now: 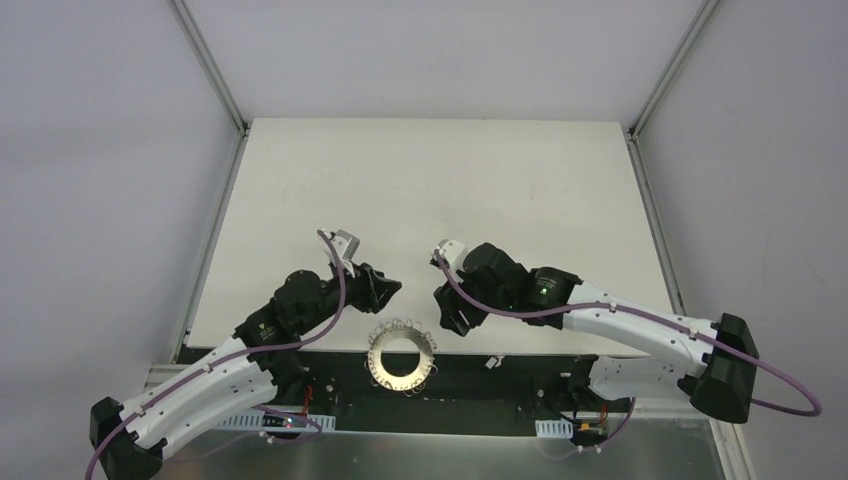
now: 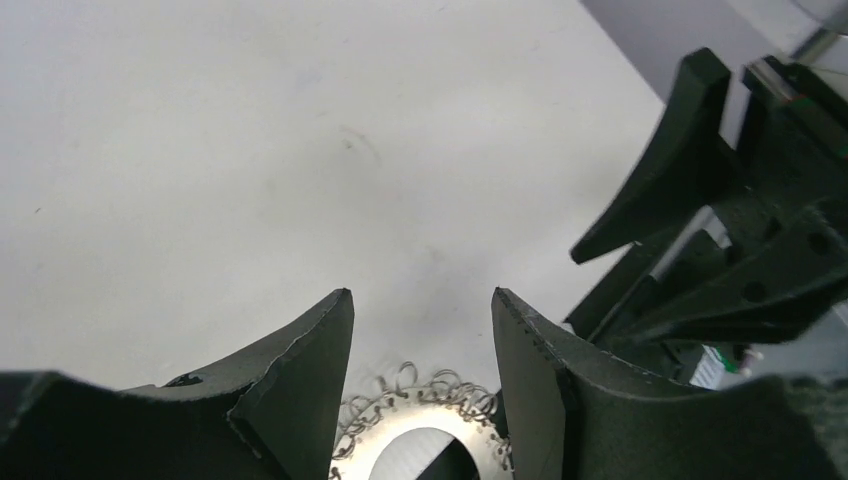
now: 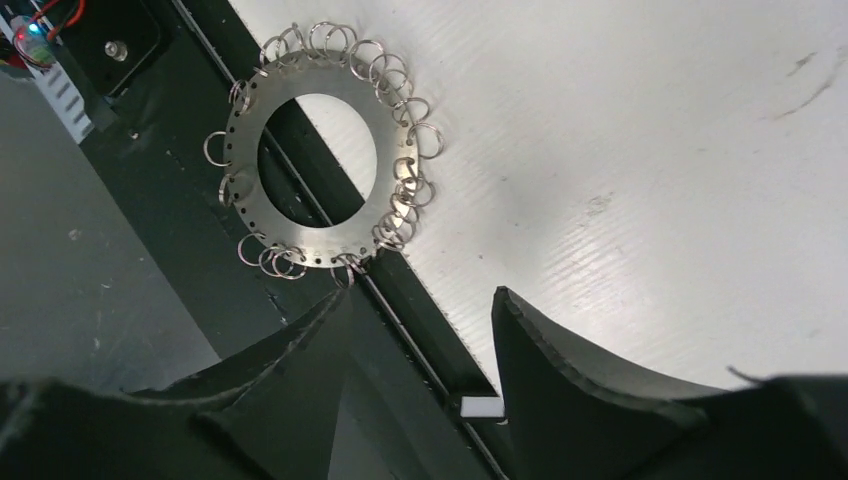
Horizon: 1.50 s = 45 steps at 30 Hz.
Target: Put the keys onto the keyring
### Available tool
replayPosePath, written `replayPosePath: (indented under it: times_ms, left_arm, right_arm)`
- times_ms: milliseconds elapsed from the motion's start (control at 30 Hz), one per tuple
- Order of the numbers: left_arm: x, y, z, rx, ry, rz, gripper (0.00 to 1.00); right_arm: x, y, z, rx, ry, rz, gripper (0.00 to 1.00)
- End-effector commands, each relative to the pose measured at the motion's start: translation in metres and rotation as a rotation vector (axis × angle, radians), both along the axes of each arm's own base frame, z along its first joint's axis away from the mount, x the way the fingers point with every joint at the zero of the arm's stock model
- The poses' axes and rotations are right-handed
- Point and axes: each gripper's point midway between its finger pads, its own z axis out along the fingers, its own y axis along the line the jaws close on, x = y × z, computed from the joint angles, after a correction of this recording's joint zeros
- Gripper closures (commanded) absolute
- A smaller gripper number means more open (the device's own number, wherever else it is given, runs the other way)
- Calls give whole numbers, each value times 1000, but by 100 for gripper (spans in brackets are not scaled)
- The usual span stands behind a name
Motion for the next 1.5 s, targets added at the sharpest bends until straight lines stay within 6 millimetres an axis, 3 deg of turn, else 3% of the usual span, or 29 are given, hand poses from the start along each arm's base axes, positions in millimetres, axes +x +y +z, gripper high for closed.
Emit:
replayPosePath:
  times_ms: [0,233,367,433,567,600,633,700,867,1000,1200,1333,1467]
  left_arm:
    - [18,31,-33,56,83,221,47]
    - [15,44,-49,69,142,281,42]
    - [14,48,-56,69,169,302,39]
    - [13,49,-58,65,177,308,31]
    - [16,52,-60,77,178,330,20]
    - [17,54,-59,82,174,343,17]
    - [18,55,-59,91,172,348,14]
    - [19,58,-56,104,164,359,3]
    - [22,62,-46,109,145,382,1]
    - [23,62,-43,108,141,382,1]
    - [26,60,-42,136,143,386,1]
    - [28,58,-39,147,144,381,1]
    - [29,59,-43,157,148,392,1]
  right_arm:
    - [-4,27,-6,96,132,-76,42]
    - [-7,45,-48,75,212,-111,42]
    - [4,47,-69,11,158,-161,42]
    - [22,53,-67,25,102,-233,40]
    - [74,57,-46,14,-64,-440,29]
    - [85,57,-41,-4,-105,-480,12]
    - [98,55,-34,-30,-158,-525,2]
    - [119,52,-10,-45,-252,-604,1]
    - [152,42,57,6,-441,-749,1]
    - [155,33,95,86,-496,-773,1]
    - [147,22,115,156,-508,-747,1]
    - [133,22,99,117,-442,-677,1]
    - [115,10,67,96,-339,-662,1]
